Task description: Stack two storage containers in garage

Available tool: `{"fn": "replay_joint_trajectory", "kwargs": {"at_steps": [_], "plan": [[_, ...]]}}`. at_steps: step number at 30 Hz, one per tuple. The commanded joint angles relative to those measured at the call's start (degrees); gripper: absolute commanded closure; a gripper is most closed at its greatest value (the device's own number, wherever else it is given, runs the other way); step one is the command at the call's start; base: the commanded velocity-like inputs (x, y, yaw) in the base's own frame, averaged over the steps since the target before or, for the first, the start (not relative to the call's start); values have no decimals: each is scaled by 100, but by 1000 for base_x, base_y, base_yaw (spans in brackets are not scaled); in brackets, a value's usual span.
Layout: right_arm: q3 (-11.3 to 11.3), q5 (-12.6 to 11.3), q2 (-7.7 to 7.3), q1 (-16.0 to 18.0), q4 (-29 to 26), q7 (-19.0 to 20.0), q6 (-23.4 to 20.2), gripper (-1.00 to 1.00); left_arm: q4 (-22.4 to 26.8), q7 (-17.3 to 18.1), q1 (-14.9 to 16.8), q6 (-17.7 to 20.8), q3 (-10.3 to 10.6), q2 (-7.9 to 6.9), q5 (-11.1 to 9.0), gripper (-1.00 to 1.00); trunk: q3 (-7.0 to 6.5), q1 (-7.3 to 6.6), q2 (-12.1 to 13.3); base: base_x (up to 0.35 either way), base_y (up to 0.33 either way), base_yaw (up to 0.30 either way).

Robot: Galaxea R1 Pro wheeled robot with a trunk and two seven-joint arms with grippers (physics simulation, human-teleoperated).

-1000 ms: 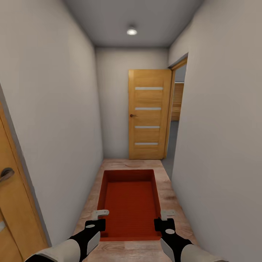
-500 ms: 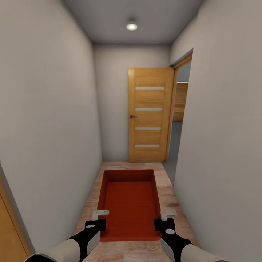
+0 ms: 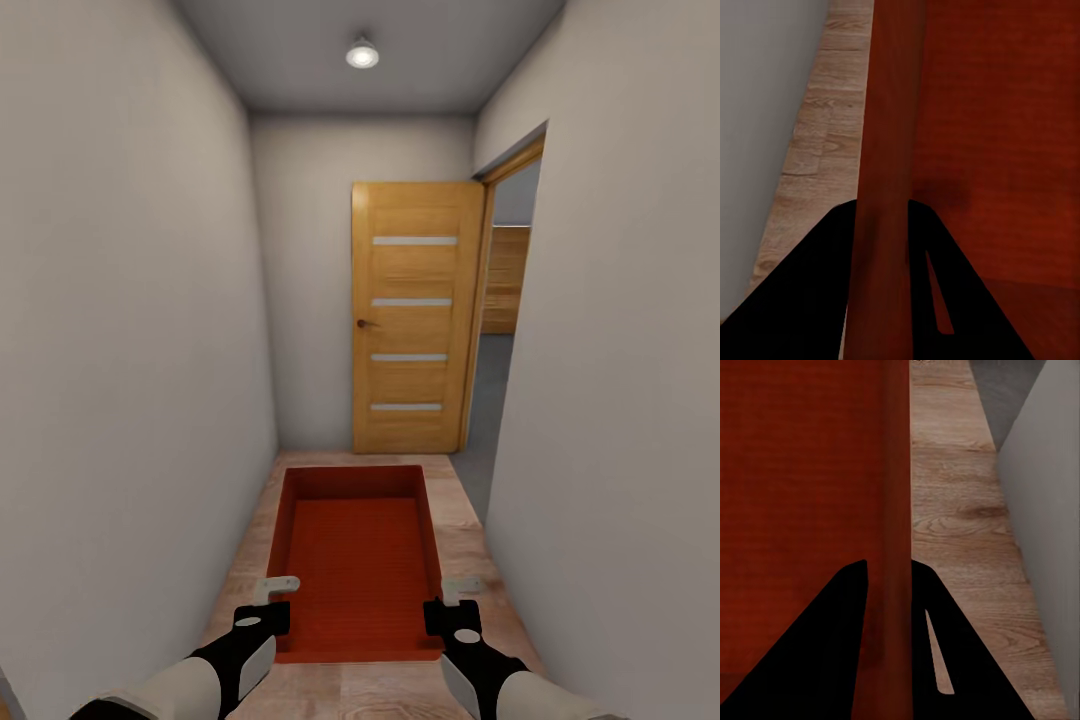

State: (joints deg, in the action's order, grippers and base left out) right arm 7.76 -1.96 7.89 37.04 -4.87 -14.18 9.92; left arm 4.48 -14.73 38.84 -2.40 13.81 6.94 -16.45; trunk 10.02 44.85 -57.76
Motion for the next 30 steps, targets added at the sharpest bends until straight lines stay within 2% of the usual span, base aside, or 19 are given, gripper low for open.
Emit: {"fn": "replay_joint_trajectory", "kwargs": {"at_steps": [1, 30], "plan": [[-240, -42, 2, 4, 13, 47, -4, 100, 9, -48, 9, -191, -319, -148, 37, 100, 8, 4, -6, 322, 0, 0], [-240, -42, 2, 0, 13, 47, -7, 100, 9, -48, 9, -191, -321, -147, 37, 100, 8, 4, -6, 322, 0, 0]]}}
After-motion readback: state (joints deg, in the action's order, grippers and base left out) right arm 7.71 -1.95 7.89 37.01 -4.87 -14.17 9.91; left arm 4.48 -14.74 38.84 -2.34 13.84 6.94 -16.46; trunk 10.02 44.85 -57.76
